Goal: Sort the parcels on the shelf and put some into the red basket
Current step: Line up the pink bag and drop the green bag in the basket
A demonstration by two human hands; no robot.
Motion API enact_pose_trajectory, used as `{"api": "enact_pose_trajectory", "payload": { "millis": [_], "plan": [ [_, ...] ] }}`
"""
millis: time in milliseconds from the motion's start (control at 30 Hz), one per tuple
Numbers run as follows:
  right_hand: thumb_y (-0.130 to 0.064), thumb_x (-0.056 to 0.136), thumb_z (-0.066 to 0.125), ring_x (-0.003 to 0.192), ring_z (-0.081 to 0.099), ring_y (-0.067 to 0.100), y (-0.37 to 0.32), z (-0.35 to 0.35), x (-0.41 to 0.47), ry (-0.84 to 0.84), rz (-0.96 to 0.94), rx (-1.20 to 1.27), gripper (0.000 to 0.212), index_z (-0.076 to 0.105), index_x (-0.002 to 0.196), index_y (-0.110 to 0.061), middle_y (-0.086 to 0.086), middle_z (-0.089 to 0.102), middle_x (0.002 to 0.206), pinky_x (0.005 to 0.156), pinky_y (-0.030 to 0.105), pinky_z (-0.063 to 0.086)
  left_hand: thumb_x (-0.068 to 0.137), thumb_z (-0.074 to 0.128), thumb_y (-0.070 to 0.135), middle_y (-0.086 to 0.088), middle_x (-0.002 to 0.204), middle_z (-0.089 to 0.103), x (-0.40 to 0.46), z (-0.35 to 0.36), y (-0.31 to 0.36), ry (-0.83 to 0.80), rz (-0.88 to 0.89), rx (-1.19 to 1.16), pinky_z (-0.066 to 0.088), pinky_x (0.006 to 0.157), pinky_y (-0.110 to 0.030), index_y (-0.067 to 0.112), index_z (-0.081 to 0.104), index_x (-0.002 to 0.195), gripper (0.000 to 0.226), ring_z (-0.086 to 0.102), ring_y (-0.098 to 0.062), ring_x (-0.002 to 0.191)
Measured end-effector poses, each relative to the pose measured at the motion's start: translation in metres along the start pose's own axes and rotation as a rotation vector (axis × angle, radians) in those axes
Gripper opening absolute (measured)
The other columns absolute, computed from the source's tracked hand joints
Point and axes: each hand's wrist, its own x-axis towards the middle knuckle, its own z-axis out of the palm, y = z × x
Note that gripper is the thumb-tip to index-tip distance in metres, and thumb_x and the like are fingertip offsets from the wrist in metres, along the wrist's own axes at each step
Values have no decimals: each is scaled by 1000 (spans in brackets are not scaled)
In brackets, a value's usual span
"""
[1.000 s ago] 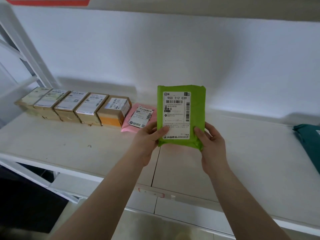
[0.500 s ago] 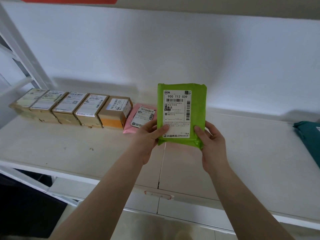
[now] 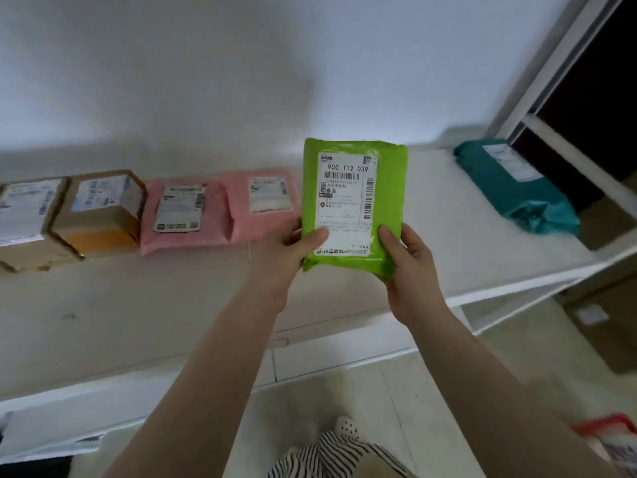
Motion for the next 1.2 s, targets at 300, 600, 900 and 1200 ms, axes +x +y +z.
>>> {"api": "enact_pose_trajectory", "payload": {
  "millis": [300,600,900,1200],
  "plan": [
    [-11,99,55,78,72,12,-21,-129,-71,345,-40,86,16,66,108,-18,-3,76,90,61,25,55,83,71,9,-6,105,73,-31,124,-47,-226,-106,108,52,60,-18,13,63,125,43,71,-12,79],
    [-11,98,55,81,70,12,-27,-291,-175,601,-67,186,15,65,106,-19,-2,74,95,66,29,58,84,71,14,-4,101,75,-118,268,-124,-483,-200,237,53,65,-20,16,64,120,36,72,-12,83],
    [-13,97,57,91,68,15,-26,-475,-332,833,-6,233,19,68,111,-21,-3,74,97,88,37,55,86,70,12,-7,106,73,-249,423,-238,-734,-384,353,55,65,-21,7,62,124,39,71,-9,81],
    [-14,98,56,104,65,23,-31,-579,-408,1006,-32,308,25,65,121,-15,8,70,115,94,44,53,85,71,12,1,95,73,-308,532,-297,-949,-435,457,59,74,-25,15,66,108,24,71,-10,80]
  ]
}}
